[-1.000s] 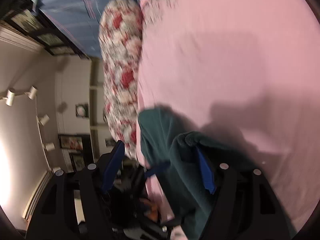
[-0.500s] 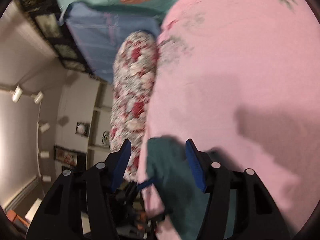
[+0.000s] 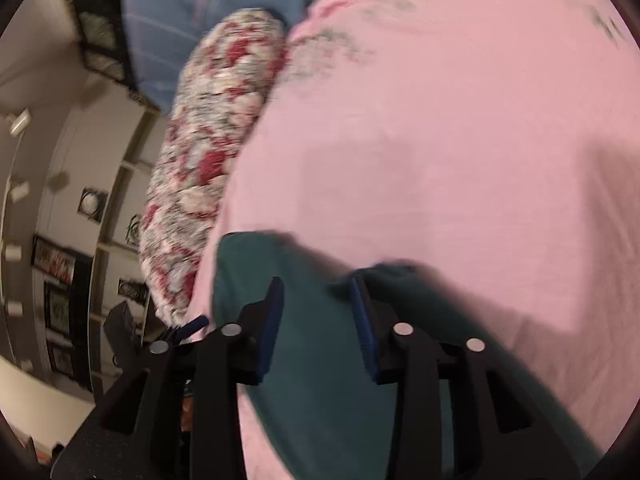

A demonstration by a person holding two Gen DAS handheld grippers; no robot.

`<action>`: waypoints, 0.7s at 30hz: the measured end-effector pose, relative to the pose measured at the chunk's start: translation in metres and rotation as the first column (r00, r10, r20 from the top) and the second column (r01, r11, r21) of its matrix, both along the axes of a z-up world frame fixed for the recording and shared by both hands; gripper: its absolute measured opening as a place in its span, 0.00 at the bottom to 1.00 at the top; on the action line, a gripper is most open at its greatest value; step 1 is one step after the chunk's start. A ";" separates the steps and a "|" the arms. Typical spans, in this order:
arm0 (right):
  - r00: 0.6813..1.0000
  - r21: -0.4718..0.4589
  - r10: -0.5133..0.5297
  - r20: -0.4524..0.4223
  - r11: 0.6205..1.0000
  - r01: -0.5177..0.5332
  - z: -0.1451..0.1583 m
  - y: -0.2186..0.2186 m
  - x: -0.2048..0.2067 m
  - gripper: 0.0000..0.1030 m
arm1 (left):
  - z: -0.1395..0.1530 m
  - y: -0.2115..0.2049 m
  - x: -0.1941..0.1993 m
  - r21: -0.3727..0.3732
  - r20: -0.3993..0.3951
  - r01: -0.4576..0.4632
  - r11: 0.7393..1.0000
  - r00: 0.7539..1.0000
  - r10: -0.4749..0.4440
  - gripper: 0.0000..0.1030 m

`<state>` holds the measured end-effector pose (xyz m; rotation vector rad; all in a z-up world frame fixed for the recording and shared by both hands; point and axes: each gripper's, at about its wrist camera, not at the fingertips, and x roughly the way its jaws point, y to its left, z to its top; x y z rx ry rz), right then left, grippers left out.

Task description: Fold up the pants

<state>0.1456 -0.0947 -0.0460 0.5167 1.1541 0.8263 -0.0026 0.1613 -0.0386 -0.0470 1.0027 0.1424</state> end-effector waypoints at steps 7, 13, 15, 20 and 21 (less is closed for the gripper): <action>0.995 -0.186 -0.003 -0.104 0.982 -0.016 -0.033 0.017 -0.009 0.42 | -0.010 -0.031 0.032 0.166 -0.013 0.027 0.986 1.000 -0.026 0.98; 0.990 -0.186 -0.086 0.114 0.977 0.106 0.044 -0.034 -0.054 0.48 | 0.003 -0.021 0.015 0.132 0.008 0.016 0.991 1.000 -0.017 0.98; 0.959 -0.196 -0.218 0.179 0.948 0.252 0.061 -0.083 -0.087 0.52 | 0.026 -0.042 0.005 0.120 0.072 0.091 0.989 0.992 -0.100 0.98; 0.713 -0.310 -0.639 0.289 0.643 0.701 0.059 -0.241 -0.202 0.53 | 0.059 -0.147 0.005 0.069 0.170 0.397 0.915 0.899 -0.403 0.98; 0.661 -0.326 -0.689 0.296 0.578 0.748 0.055 -0.266 -0.224 0.56 | 0.059 -0.168 0.006 0.064 0.176 0.447 0.892 0.875 -0.450 0.98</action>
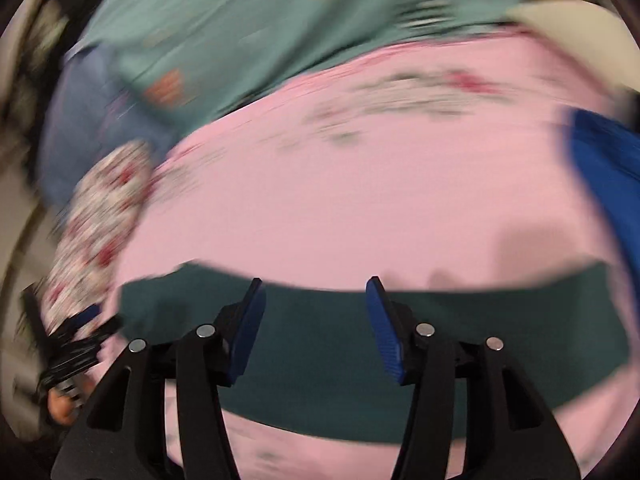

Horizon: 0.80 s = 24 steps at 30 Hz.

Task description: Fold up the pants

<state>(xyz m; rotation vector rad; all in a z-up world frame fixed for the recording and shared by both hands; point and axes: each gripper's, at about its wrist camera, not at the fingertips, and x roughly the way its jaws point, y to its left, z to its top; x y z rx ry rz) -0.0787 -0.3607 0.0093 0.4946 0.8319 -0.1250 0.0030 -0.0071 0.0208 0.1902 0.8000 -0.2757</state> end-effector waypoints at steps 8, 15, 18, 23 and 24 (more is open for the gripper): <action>0.968 -0.139 -0.238 -0.080 0.964 0.226 -0.046 -0.096 -0.076 0.58 | -0.058 -0.136 0.008 0.072 -0.128 0.223 0.972 0.969 -0.213 0.98; 0.979 -0.285 -0.160 -0.126 0.951 0.119 -0.072 -0.081 -0.048 0.58 | -0.083 -0.100 0.036 0.027 -0.225 0.092 0.995 0.971 -0.084 0.98; 0.985 -0.224 -0.131 -0.110 0.969 0.104 -0.072 -0.087 -0.045 0.49 | -0.082 -0.094 0.037 0.028 -0.212 0.081 0.996 0.975 -0.074 0.98; 0.988 -0.119 -0.138 -0.076 0.985 0.128 -0.066 -0.095 -0.053 0.19 | -0.079 -0.090 0.033 0.022 -0.212 0.075 0.997 0.975 -0.069 0.98; 0.988 -0.055 -0.148 -0.050 0.988 0.145 -0.064 -0.101 -0.058 0.15 | -0.078 -0.090 0.033 0.021 -0.210 0.076 0.997 0.975 -0.070 0.98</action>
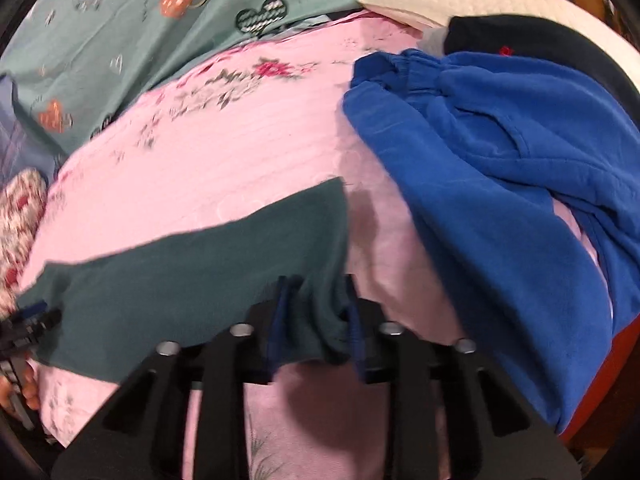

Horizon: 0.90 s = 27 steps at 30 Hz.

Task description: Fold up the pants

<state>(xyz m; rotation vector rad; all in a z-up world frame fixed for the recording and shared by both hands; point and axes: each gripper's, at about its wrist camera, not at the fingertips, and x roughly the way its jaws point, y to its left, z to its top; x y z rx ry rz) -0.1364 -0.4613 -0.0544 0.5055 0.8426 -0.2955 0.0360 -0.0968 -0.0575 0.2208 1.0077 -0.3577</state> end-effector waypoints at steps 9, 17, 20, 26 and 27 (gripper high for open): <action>0.941 0.084 0.275 0.196 0.952 -0.296 0.077 0.116 0.041 0.13 | 0.032 0.046 -0.007 -0.046 0.080 -0.076 0.996 0.994 0.080 0.98; 0.748 0.001 0.656 -0.105 0.752 -0.659 0.009 0.321 0.118 0.24 | 0.039 0.117 -0.021 -0.041 0.108 -0.185 0.982 0.976 0.188 0.98; 0.744 -0.134 0.661 -0.096 0.733 -0.667 0.019 0.335 0.099 0.29 | 0.035 0.129 -0.029 -0.052 0.101 -0.177 0.983 0.978 0.181 0.98; 0.811 -0.136 0.584 -0.032 0.802 -0.582 0.040 0.308 0.089 0.31 | 0.037 0.108 -0.044 -0.069 0.124 -0.074 0.995 0.989 0.082 0.98; 0.799 -0.119 0.602 -0.008 0.793 -0.598 0.042 0.309 0.086 0.31 | 0.037 0.103 -0.048 -0.066 0.132 -0.055 0.996 0.989 0.064 0.98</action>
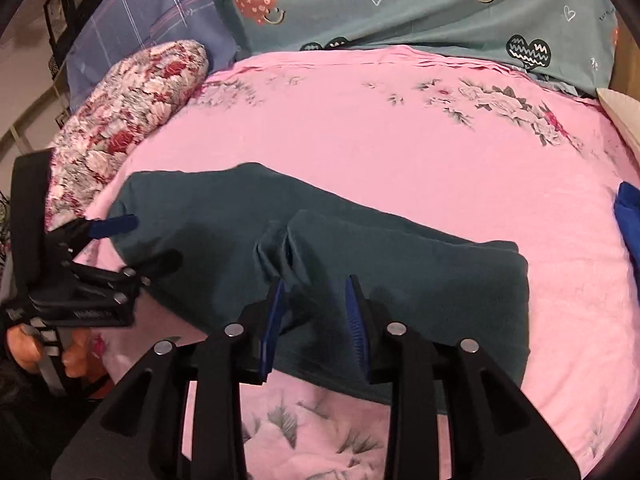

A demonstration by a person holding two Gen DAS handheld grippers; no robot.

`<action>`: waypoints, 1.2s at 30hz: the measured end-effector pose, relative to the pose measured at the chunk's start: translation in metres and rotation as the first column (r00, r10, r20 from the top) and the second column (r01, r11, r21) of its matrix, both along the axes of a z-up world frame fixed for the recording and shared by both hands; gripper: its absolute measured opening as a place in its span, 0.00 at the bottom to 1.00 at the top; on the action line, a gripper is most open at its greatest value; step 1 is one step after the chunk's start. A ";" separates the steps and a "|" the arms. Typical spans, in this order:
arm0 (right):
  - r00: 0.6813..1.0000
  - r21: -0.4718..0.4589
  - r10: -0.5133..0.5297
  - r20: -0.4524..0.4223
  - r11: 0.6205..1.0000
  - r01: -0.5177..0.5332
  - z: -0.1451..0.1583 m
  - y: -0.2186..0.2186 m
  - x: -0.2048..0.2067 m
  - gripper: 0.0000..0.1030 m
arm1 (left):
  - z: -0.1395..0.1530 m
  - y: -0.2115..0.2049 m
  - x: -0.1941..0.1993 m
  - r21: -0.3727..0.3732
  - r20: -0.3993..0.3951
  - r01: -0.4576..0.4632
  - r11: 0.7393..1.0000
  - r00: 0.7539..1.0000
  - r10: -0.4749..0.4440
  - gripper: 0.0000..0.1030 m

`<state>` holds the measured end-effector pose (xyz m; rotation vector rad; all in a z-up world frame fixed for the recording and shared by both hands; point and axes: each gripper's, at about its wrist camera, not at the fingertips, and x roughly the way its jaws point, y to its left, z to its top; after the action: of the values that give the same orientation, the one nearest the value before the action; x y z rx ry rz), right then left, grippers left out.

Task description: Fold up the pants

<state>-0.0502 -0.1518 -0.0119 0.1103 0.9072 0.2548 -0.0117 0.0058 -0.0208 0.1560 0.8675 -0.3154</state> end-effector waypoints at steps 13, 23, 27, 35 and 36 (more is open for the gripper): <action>0.992 -0.078 0.102 -0.073 0.991 -0.107 -0.030 0.046 0.014 0.39 | -0.019 -0.007 -0.006 0.034 -0.049 0.003 0.999 0.999 -0.001 0.98; 0.997 0.204 0.073 0.031 0.976 -0.078 -0.002 0.014 0.009 0.05 | -0.021 0.000 -0.009 0.010 -0.063 -0.010 1.000 0.998 0.010 0.98; 0.989 0.148 0.149 -0.016 0.978 -0.145 -0.010 0.035 0.008 0.05 | -0.020 0.008 -0.012 0.008 -0.060 -0.023 1.000 0.998 0.023 0.98; 0.977 -0.026 0.204 -0.067 0.978 -0.206 -0.030 0.059 0.004 0.14 | -0.028 0.026 -0.013 -0.002 -0.088 -0.059 0.998 0.994 0.058 0.98; 0.977 -0.048 0.210 -0.047 0.976 -0.212 -0.026 0.062 0.002 0.22 | -0.028 0.027 -0.013 -0.003 -0.086 -0.058 0.998 0.995 0.058 0.98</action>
<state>-0.0486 -0.0899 -0.0378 -0.0302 0.9672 0.4271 -0.0251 0.0325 -0.0491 0.1127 0.9543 -0.2717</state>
